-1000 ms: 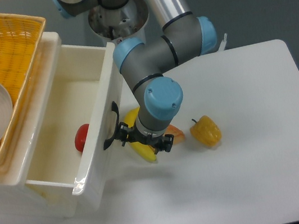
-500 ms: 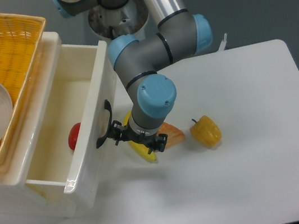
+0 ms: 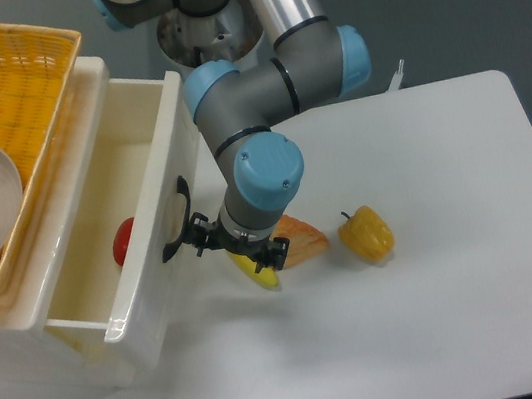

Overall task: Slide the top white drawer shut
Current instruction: 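Push the drawer front with the gripper side into the cabinet, then keep pushing the drawer front until the drawer is flush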

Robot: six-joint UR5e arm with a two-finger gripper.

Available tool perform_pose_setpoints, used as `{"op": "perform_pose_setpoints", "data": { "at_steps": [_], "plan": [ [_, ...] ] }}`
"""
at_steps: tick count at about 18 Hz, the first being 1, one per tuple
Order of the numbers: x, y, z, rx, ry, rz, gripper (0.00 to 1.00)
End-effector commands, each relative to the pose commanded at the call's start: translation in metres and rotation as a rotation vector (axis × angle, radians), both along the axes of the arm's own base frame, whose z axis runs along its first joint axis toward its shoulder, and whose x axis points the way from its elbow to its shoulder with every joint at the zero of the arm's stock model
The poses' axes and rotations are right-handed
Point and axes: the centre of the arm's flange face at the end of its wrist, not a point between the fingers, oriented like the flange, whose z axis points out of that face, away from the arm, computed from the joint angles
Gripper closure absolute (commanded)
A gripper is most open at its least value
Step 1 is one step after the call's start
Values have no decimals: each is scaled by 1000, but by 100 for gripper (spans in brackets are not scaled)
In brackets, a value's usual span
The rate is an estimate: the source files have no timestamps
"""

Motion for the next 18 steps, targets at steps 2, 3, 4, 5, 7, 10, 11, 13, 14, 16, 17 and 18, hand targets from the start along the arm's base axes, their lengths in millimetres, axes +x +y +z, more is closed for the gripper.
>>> {"op": "perform_pose_setpoints", "data": {
  "at_steps": [2, 3, 4, 5, 7, 10, 11, 13, 14, 16, 17, 18],
  "plan": [
    [9, 4, 0, -1, -3, -15, 0],
    [10, 5, 0, 0, -4, -18, 0],
    [15, 7, 1, 1, -3, -24, 0],
    [16, 8, 0, -2, -3, -27, 0],
    [21, 11, 3, 2, 4, -37, 0],
    [29, 14, 3, 1, 7, -50, 0],
    [31, 16, 3, 1, 7, -56, 0],
    [33, 16, 4, 2, 8, -58, 0],
    [36, 17, 4, 2, 8, -64, 0],
    [41, 20, 6, 6, 14, -73, 0],
    [41, 19, 8, 9, 15, -73, 0],
    [42, 20, 8, 9, 15, -74, 0]
  ]
}}
